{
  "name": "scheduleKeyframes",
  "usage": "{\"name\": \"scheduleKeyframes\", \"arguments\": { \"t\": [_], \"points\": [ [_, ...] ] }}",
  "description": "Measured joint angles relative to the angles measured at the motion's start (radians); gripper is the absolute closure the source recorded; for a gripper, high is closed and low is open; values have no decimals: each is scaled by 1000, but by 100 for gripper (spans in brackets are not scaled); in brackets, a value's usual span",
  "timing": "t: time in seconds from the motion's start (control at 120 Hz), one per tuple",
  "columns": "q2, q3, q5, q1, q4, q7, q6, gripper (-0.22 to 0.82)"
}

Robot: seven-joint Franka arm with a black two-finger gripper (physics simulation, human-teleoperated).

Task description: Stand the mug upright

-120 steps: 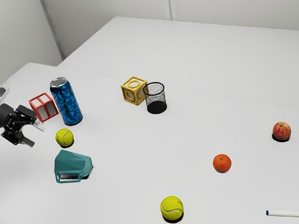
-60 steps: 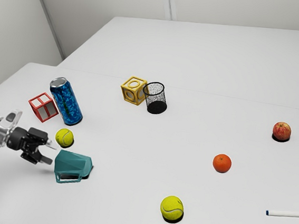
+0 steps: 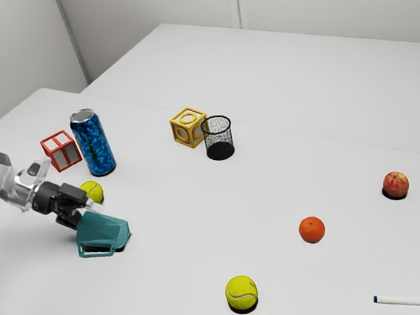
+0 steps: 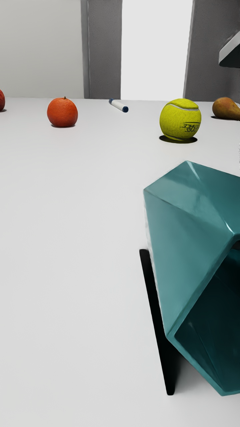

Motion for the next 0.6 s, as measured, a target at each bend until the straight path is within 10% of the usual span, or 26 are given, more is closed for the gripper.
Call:
{"name": "scheduleKeyframes", "arguments": {
  "t": [0.217, 0.6],
  "points": [
    [3, -5, -8, -58, 13, 35, 2, 59],
    [-107, -47, -2, 15, 33, 68, 1, 76]
  ]
}}
